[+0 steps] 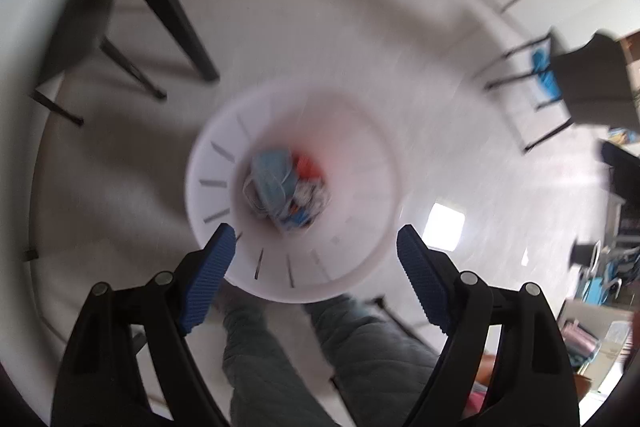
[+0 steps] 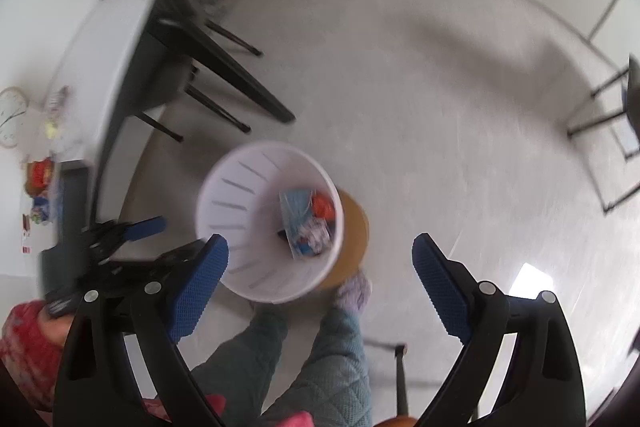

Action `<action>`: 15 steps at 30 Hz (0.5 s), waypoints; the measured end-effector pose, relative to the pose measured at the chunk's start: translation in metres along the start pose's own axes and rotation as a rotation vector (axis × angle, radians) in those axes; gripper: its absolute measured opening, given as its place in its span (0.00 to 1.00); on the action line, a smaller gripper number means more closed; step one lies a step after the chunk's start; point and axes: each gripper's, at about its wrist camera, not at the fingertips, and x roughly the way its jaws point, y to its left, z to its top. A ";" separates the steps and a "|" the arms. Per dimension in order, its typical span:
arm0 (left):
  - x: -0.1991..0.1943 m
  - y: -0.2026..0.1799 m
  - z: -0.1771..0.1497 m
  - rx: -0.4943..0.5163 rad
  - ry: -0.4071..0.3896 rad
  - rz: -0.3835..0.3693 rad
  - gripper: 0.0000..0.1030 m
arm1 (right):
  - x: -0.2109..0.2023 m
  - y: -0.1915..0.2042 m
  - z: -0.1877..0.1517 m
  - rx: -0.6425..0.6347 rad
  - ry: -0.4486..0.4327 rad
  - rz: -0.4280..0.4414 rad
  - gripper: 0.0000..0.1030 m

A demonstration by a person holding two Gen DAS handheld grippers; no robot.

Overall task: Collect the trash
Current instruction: 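Carry red packet and plastic bottle to the bin and release both, then move both tools back over the remaining trash on the table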

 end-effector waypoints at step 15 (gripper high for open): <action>-0.304 0.059 -0.071 -0.159 -0.623 0.211 0.92 | -0.159 0.188 0.037 -0.399 -0.434 0.116 0.97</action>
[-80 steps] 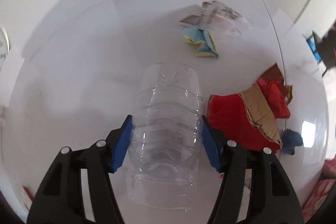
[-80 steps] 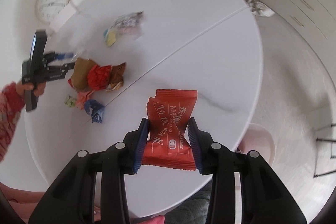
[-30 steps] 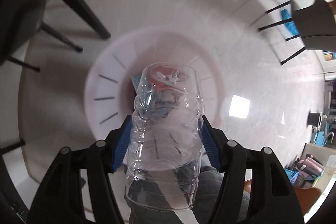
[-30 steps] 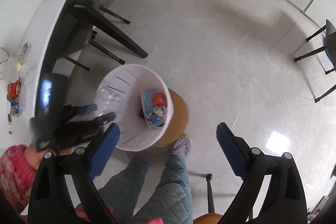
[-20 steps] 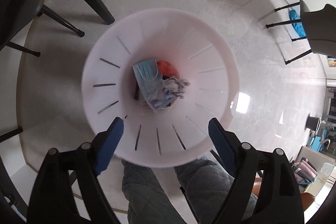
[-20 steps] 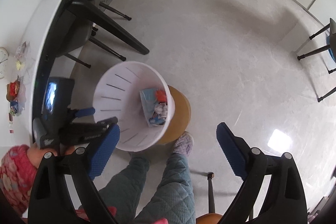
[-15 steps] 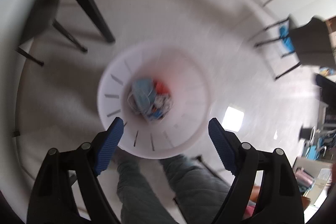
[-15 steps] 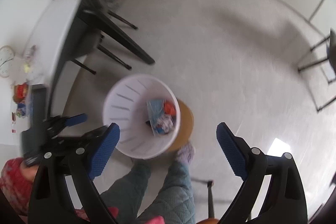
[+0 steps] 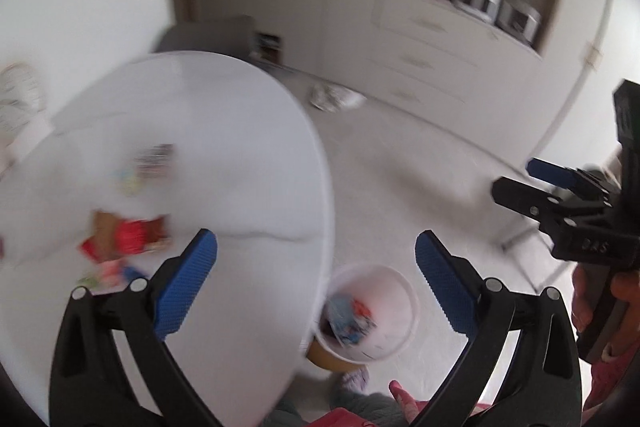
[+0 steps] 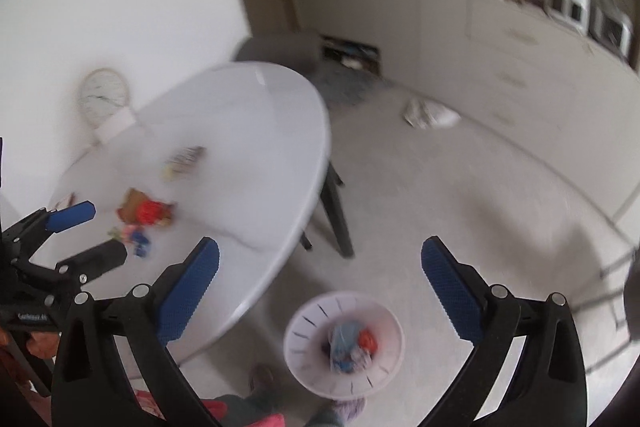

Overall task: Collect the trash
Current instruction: 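Move both tools back over the remaining trash on the table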

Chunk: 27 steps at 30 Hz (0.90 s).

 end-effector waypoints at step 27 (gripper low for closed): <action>-0.020 0.221 -0.053 -0.349 0.071 0.280 0.92 | 0.074 0.158 0.012 -0.111 0.144 0.219 0.98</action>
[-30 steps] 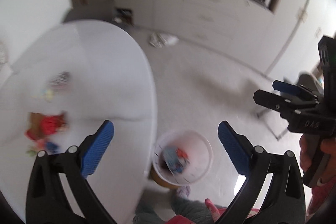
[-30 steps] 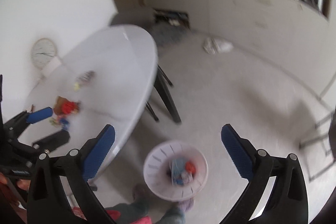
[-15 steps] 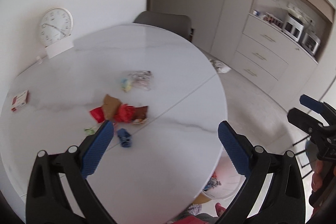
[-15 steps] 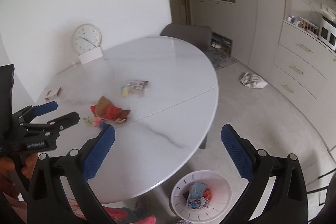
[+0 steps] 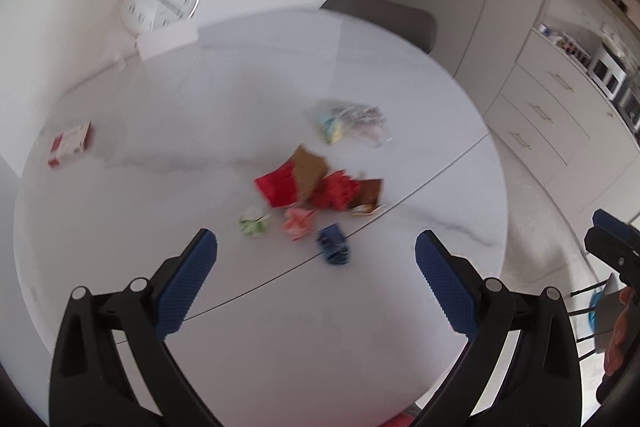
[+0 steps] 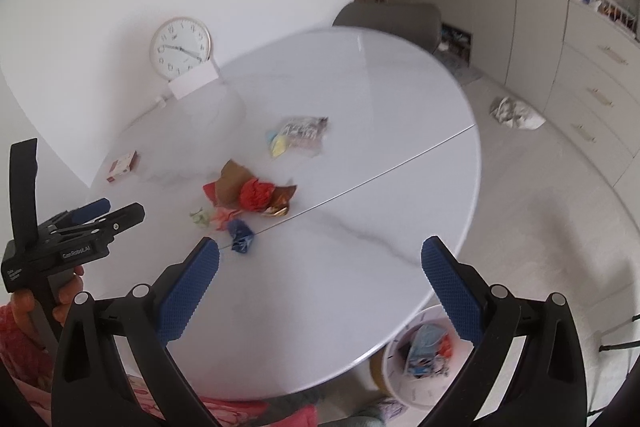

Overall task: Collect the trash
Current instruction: 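Move both tools back over the remaining trash on the table, then grasp the red and brown paper wrappers with the left tool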

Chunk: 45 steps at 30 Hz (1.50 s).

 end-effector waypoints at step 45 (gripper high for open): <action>0.197 0.043 0.074 0.103 0.193 -0.270 0.79 | 0.203 0.068 0.053 -0.104 0.284 0.066 0.96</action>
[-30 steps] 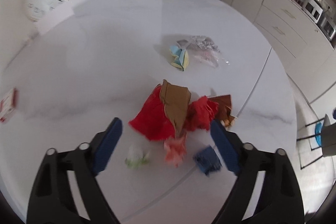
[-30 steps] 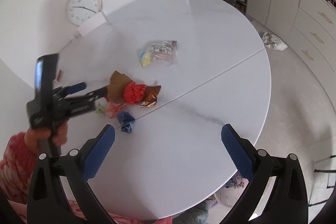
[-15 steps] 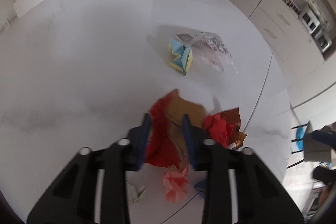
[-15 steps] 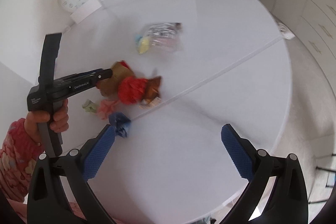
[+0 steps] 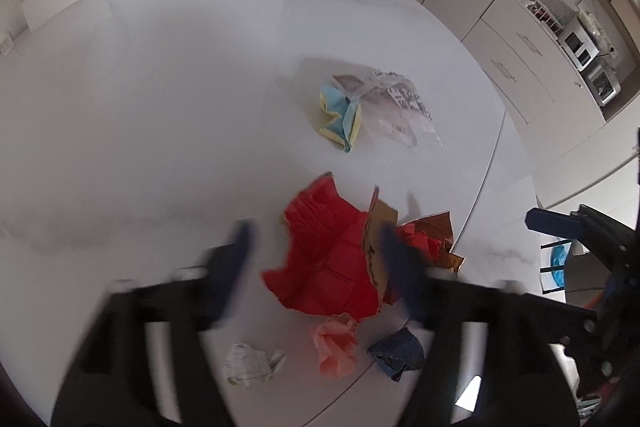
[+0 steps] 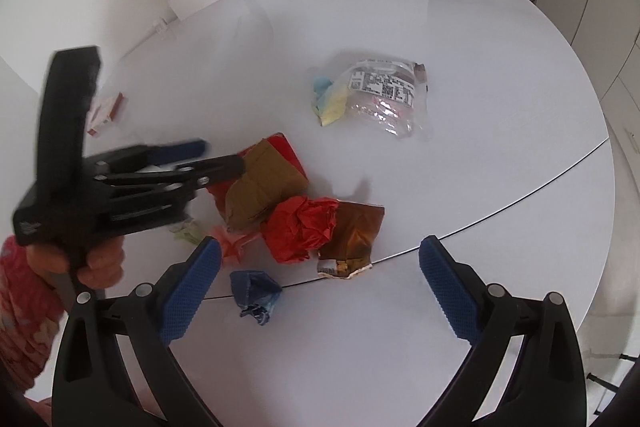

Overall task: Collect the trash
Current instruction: 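Grasp the red and brown paper wrappers with the left tool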

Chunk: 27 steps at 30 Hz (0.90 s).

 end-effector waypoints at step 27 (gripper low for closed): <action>0.040 0.012 0.002 0.129 0.102 -0.142 0.36 | 0.037 0.004 0.006 -0.035 0.060 0.068 0.88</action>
